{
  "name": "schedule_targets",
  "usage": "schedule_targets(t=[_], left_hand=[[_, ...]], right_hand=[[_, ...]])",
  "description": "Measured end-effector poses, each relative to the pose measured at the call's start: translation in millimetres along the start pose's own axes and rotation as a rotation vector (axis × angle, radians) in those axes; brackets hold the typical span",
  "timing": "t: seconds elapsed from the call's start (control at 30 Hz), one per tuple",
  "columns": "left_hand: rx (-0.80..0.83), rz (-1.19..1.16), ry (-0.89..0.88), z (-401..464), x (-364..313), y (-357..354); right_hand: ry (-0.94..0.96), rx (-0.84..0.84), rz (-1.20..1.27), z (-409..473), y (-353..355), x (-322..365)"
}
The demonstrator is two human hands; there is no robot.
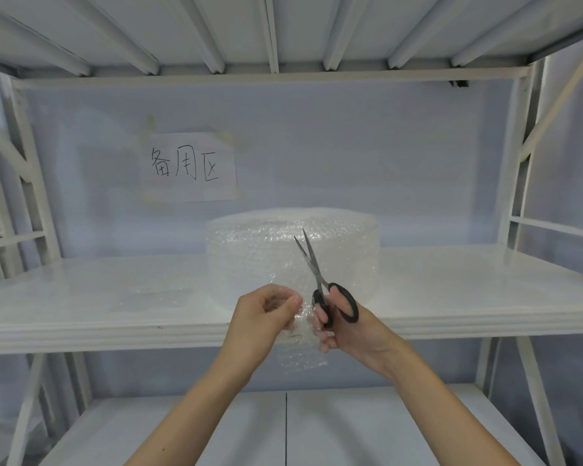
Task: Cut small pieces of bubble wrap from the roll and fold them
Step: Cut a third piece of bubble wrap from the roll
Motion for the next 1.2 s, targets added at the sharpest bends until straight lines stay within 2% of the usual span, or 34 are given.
schedule_targets(t=[0.1, 0.2, 0.53, 0.73, 0.83, 0.97, 1.07, 1.2], left_hand=[[-0.036, -0.029, 0.018, 0.8, 0.7, 4.5], [-0.040, -0.046, 0.013, 2.7, -1.6, 8.3], [0.005, -0.011, -0.009, -6.4, -2.1, 2.1], [-0.019, -0.012, 0.015, -9.3, 8.6, 4.7], [-0.046, -0.077, 0.053, -7.0, 14.6, 14.3], [-0.078, -0.097, 0.077, 1.9, 16.9, 26.2], [-0.088, -0.107, 0.090, 7.0, 18.2, 30.6], [-0.086, -0.122, 0.101, 10.3, 22.0, 33.2]], right_hand=[[-0.031, 0.104, 0.051, -5.0, -3.0, 0.7], [-0.045, 0.138, 0.089, -11.2, -1.5, -5.7], [0.041, 0.039, -0.042, -1.5, -7.3, 10.4], [0.149, -0.063, 0.011, 0.0, -1.4, 34.1], [0.253, -0.229, -0.005, -10.9, 13.9, 52.1], [0.302, -0.670, 0.006, -32.3, 69.4, 66.4], [0.163, -0.893, -0.262, -28.5, 125.1, 52.0], [-0.125, -0.903, -0.562, -5.2, 174.5, 28.9]])
Point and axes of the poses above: each hand's wrist, its own z-axis towards the middle knuckle, its own y-axis out of the back of the hand, x = y × z, the point moved 7 cm from there along z, towards the middle knuckle, and after that the axes turned 12 degrees about -x, right-handed, at the moved point
